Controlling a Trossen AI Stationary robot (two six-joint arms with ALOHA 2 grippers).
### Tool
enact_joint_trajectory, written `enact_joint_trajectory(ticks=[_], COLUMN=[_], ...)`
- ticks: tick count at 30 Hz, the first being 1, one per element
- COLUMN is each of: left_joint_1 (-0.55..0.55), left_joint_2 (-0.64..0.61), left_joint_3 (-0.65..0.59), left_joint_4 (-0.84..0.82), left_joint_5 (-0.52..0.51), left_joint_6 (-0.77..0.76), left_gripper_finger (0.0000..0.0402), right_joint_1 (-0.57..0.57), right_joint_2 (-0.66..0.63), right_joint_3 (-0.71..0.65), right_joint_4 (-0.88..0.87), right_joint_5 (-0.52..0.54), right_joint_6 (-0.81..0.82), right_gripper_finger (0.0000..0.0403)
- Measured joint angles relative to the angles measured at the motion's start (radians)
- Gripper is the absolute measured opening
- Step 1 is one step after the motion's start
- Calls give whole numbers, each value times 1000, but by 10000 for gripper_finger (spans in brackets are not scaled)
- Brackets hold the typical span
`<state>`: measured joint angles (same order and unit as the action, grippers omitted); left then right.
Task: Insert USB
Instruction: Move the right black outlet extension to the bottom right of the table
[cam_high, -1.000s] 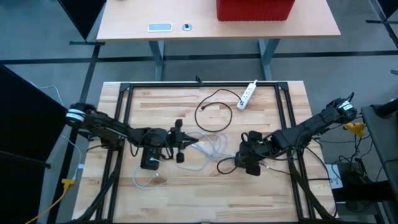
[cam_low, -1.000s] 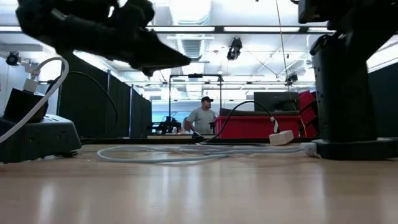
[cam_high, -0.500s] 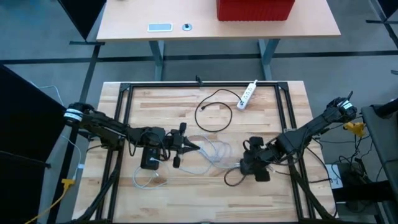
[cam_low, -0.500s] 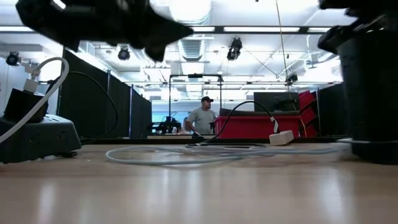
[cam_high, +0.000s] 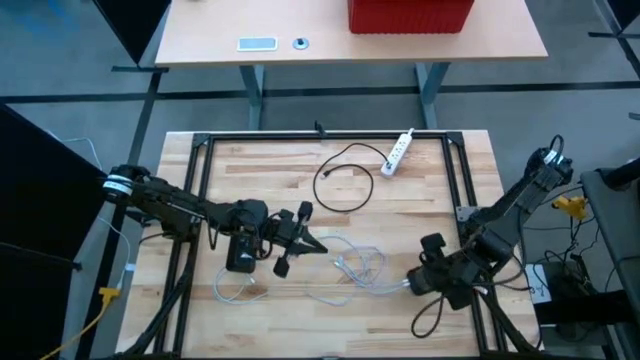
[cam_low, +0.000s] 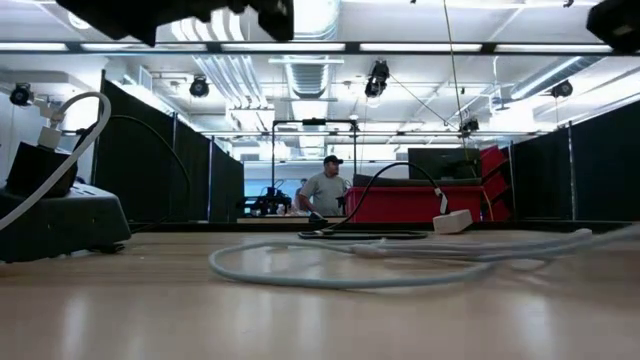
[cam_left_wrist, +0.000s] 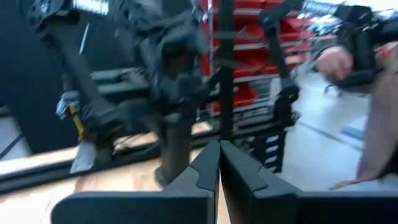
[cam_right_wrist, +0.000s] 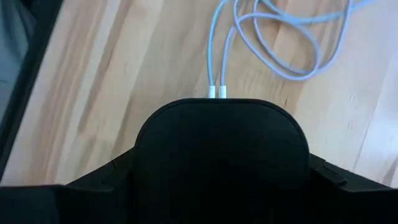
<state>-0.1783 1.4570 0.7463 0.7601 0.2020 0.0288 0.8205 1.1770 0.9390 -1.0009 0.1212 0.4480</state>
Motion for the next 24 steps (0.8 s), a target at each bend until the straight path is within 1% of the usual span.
enact_joint_trajectory(ticks=[4, 8, 14, 16, 21, 24], left_joint_1=[0, 0, 0, 0, 0, -1], left_joint_2=[0, 6, 44, 61, 109, 139], left_joint_3=[31, 44, 44, 44, 51, 70], left_joint_4=[-4, -1, 18, 40, 126, 128], left_joint_5=[0, 0, -42, -62, -63, -63], left_joint_6=[-17, -38, -73, -92, -116, -118], left_gripper_finger=[0, 0, 0, 0, 0, 0], right_joint_1=[58, 146, 277, 307, 356, 379], right_joint_2=[0, -25, -43, -42, -42, -37], right_joint_3=[0, 0, 0, 0, -14, -33], right_joint_4=[-1, 3, 87, 97, 91, 99], right_joint_5=[-16, -13, -22, -31, -41, 0], right_joint_6=[-9, 4, 24, 41, 107, 140], right_gripper_finger=[261, 261, 261, 261, 261, 261])
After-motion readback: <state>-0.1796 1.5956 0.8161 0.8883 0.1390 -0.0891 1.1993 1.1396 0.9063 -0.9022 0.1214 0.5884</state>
